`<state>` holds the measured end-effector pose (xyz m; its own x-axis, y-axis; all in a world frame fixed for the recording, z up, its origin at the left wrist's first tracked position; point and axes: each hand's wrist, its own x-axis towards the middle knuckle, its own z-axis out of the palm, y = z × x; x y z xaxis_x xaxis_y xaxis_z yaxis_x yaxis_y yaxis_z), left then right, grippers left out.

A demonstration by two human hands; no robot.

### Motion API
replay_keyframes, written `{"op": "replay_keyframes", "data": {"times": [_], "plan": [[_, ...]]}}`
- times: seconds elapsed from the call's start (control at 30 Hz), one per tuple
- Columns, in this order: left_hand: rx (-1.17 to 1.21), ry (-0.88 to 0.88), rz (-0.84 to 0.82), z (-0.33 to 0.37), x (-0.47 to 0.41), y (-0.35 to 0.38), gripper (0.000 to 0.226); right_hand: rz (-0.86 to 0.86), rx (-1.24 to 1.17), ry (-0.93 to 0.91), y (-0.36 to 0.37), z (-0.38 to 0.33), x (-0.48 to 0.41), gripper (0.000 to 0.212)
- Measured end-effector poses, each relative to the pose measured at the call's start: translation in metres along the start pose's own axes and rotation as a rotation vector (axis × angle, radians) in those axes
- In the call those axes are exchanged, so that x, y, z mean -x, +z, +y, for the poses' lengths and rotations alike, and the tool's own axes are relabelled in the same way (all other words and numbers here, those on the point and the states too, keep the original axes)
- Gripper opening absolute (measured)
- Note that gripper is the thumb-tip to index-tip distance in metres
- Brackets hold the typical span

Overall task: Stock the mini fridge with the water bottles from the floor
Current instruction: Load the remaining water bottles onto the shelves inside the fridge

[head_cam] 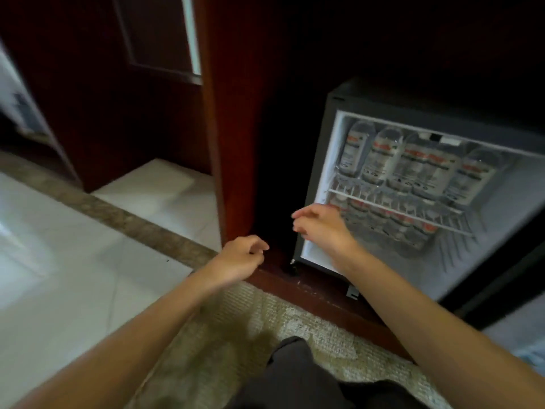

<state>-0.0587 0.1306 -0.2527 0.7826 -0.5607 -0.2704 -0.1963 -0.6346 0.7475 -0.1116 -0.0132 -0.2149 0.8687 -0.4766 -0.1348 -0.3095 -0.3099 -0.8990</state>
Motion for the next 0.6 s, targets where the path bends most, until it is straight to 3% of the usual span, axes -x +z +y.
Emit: {"op": "replay_keyframes", "data": {"times": [0.17,0.27,0.33,0.6], "plan": [[-0.156,-0.039,0.235,-0.040,0.113,-0.055,0.030,-0.227,-0.030,-0.135,0.074,-0.057,0.096,0.015],[-0.148,-0.124,0.359,-0.080,0.174,-0.074,0.031,-0.325,-0.032,-0.170,0.120,-0.077,0.143,0.022],[-0.117,-0.196,0.419,-0.115,0.208,-0.080,0.032,-0.405,-0.012,-0.164,0.152,-0.079,0.171,0.015],[0.086,-0.540,0.441,-0.235,0.272,-0.048,0.030,-0.653,0.150,0.026,0.269,-0.023,0.222,0.017]]}}
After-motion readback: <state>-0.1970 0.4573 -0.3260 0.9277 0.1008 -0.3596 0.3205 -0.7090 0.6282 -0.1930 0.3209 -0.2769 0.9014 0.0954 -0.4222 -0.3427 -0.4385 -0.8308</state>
